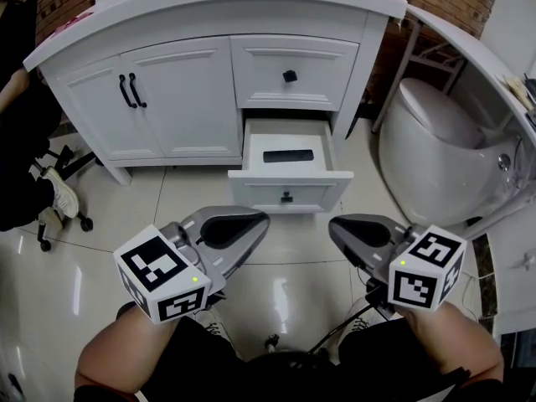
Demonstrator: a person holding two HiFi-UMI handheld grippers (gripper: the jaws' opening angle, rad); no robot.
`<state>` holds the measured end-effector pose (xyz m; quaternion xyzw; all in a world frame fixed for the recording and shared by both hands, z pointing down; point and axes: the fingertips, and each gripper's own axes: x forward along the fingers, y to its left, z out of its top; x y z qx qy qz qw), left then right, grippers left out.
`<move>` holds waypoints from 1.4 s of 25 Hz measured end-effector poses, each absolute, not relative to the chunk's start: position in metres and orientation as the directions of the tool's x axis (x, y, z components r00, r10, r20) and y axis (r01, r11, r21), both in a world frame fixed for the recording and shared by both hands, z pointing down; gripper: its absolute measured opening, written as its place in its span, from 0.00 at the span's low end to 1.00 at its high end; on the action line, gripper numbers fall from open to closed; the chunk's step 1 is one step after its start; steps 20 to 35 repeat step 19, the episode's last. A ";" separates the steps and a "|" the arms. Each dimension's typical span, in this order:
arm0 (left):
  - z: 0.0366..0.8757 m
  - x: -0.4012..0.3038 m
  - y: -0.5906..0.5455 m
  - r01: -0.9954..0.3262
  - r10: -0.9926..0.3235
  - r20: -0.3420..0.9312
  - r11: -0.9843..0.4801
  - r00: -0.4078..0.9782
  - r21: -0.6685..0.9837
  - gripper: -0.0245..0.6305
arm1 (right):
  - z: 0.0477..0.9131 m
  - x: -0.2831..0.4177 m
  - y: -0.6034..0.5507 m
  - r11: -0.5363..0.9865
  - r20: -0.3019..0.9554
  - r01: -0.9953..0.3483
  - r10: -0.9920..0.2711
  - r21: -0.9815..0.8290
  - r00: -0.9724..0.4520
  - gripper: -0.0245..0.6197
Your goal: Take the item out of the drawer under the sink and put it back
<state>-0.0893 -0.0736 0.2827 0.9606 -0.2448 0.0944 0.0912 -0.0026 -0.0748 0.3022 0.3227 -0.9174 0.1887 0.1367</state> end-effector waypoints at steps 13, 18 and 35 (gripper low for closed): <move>0.283 -0.089 -0.074 -0.501 -0.468 0.225 -0.858 0.854 0.115 0.05 | 0.304 -0.003 -0.071 0.721 0.380 -0.646 -0.540 -0.252 -0.751 0.04; 0.284 -0.086 -0.073 -0.496 -0.463 0.227 -0.861 0.857 0.117 0.05 | 0.304 0.000 -0.069 0.722 0.383 -0.645 -0.538 -0.250 -0.751 0.04; 0.284 -0.085 -0.073 -0.495 -0.462 0.228 -0.861 0.857 0.117 0.05 | 0.304 0.000 -0.069 0.722 0.383 -0.645 -0.539 -0.249 -0.751 0.04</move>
